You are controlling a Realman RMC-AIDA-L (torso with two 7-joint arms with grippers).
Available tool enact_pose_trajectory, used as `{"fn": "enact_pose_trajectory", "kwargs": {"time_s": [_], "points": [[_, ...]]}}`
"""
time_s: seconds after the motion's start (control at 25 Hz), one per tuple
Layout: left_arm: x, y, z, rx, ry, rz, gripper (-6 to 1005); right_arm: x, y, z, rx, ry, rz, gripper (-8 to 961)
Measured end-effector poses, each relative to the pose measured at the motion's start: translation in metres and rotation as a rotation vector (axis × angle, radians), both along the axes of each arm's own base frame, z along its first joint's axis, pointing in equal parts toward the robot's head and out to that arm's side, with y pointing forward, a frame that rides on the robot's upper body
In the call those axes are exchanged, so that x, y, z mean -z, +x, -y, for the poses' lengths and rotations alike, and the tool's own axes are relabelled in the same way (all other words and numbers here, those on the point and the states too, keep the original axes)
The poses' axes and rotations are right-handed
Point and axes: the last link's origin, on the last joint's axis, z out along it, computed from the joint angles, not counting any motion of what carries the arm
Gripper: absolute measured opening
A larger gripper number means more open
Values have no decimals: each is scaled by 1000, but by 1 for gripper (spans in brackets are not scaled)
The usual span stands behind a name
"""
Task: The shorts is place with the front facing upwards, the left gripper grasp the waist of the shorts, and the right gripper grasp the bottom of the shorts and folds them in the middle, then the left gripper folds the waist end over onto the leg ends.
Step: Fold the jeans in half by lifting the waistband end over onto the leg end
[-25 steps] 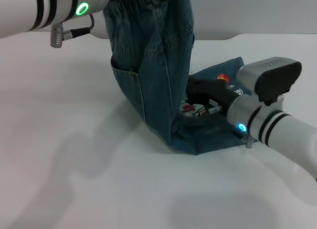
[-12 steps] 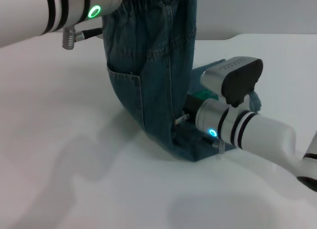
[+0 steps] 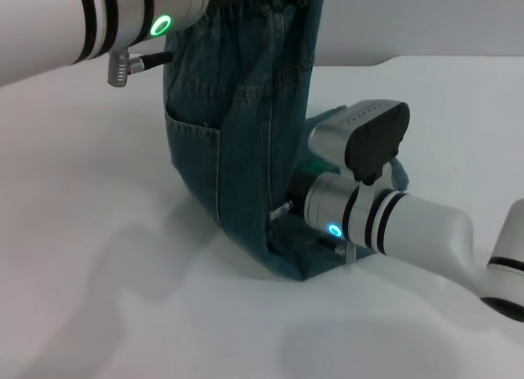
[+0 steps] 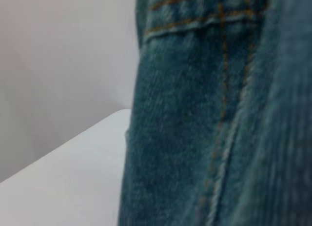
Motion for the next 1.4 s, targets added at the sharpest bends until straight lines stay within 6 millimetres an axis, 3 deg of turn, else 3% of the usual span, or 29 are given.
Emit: {"fn": "enact_pose_trajectory", "kwargs": {"time_s": [0.2, 0.48, 0.68, 1.04, 1.24, 1.4], "points": [[0, -3, 0, -6, 2, 4, 149, -6, 12, -4, 19, 40, 16, -1], [2, -14, 0, -28, 7, 5, 154, -68, 73, -31, 153, 346, -14, 0], [7, -16, 2, -20, -1, -4, 158, -92, 98, -38, 191, 457, 29, 0], [18, -21, 4, -27, -26, -12, 164, -117, 130, -25, 261, 583, 23, 0], [34, -27, 9, -19, -41, 12, 168, -137, 145, -6, 211, 716, 34, 0], [76, -50, 15, -14, -74, 23, 171, -150, 150, 13, 176, 813, 23, 0]]}}
